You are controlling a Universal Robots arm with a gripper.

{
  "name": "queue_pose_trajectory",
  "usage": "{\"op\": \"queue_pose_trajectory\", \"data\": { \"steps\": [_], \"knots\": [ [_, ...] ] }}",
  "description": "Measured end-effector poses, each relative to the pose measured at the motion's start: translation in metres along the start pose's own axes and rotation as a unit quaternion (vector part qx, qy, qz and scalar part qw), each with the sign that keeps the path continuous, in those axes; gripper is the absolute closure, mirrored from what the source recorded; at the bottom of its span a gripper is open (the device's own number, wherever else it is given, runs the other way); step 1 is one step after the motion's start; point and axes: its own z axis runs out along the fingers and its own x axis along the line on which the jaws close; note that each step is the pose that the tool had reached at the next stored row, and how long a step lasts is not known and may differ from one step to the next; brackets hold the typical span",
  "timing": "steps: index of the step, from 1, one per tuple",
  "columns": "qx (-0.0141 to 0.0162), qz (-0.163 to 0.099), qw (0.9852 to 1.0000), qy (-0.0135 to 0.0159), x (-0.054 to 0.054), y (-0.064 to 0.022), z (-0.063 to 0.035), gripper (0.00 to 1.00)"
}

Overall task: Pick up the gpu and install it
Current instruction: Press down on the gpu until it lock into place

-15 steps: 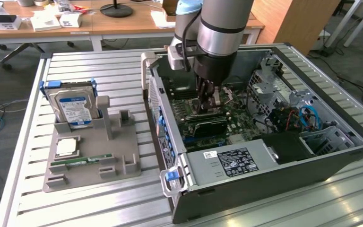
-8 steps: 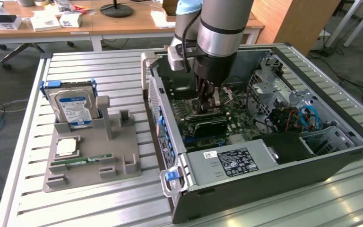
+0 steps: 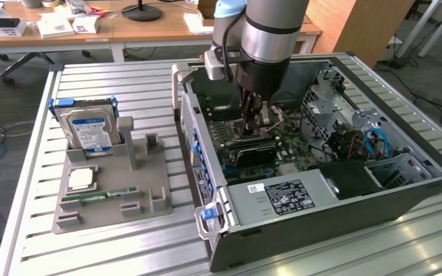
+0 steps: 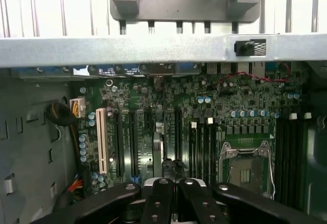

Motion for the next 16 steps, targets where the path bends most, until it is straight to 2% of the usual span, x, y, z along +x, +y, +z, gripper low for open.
{"op": "queue_pose_trajectory", "data": {
  "steps": [6,10,16],
  "knots": [
    [-0.0032,0.0,1.0,0.0003,0.0,-0.0016,-0.0104,0.89],
    [-0.0034,0.0,1.0,0.0004,-0.001,-0.0048,-0.0114,0.89],
    [-0.0042,0.0,1.0,0.0004,-0.004,-0.0163,-0.0129,0.89]
  ]
}}
